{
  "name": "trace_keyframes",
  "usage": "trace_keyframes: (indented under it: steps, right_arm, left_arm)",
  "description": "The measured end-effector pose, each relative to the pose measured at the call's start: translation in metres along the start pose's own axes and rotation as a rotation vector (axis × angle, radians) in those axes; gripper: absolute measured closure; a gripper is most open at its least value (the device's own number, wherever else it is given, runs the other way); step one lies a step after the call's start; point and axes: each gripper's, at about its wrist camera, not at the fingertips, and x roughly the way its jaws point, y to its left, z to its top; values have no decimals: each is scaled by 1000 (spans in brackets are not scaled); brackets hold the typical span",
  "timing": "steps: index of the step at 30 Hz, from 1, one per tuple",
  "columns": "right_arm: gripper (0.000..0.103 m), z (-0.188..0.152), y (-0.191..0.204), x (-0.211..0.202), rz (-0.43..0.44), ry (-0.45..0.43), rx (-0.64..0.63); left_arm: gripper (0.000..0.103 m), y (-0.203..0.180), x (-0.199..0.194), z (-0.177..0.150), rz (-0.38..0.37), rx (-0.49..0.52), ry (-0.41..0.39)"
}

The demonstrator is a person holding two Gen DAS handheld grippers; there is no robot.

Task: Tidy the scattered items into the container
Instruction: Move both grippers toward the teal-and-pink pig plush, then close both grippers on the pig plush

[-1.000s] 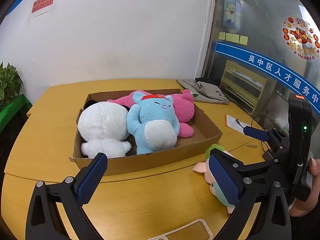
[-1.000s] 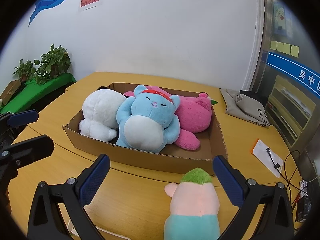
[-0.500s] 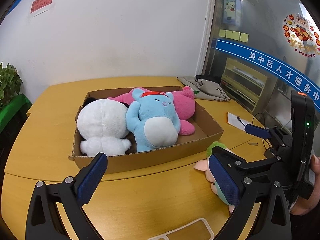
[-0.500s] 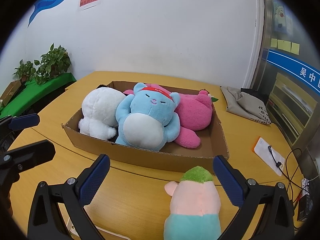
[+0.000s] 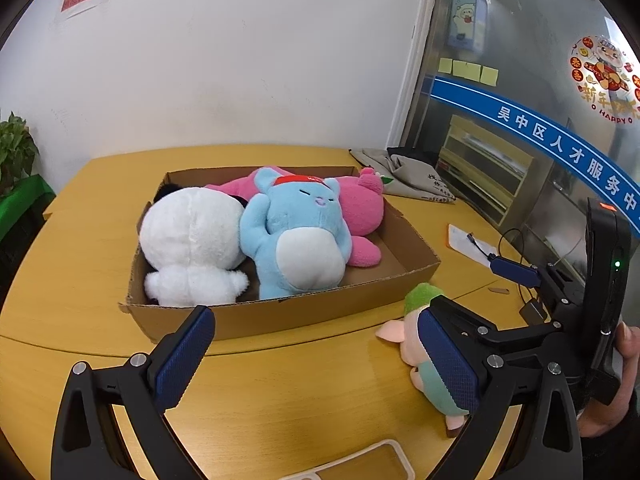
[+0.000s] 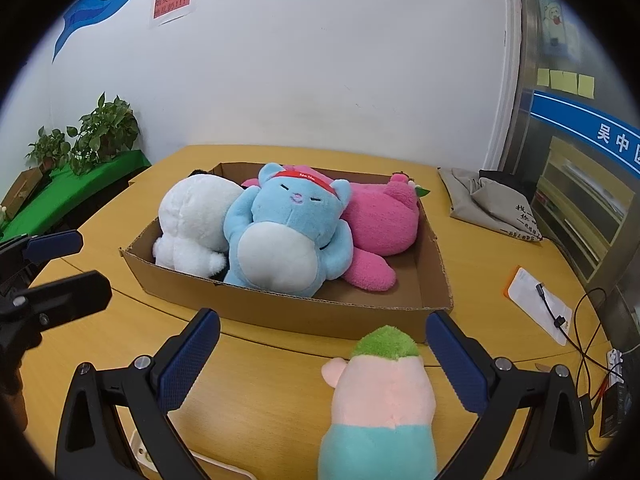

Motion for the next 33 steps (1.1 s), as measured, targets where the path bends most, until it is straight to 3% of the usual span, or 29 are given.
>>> trace_keyframes:
  steps: [3,5,7,9,15,19,26,28,29,31,32,33]
  right_arm:
    - [0,-9,-15,-5,-4,-9,30]
    - [0,-20,-29,-10,-23,-4,45]
    - [0,-37,-45,-15,-57,23,48]
    - [0,-54,-58,-18,-75,52,59]
    - [0,-100,-68,-7,-42,156,109]
    - [0,-113,-71,6,28,196,160]
    - [0,-116,-63,8,64,213,132]
    - [1,-118,-60,10,62,219,116]
    - [2,-119,-60,12,58,228,110]
    - [13,-122,-58,16,84,243,104]
    - [15,-123,-58,17,92,244,102]
    - [16,-123,-57,17,88,238,92]
  left_arm:
    - [0,-2,8,0,-22,-12,18]
    - [0,-3,16,-2,-108,-43,49]
    - [0,-6,25,-3,-172,-60,81]
    - [0,-15,41,-3,-189,-57,114]
    - [0,-55,93,-4,-307,-51,219]
    - [0,-80,128,-4,-334,-12,286]
    - [0,-103,181,-8,-340,11,371]
    - [4,-104,187,-13,-334,8,389]
    - [9,-104,190,-16,-344,5,399]
    - [21,-102,192,-17,-388,-1,410]
    - [31,-102,191,-16,-412,-5,412]
    - [34,-101,189,-15,-417,-7,412]
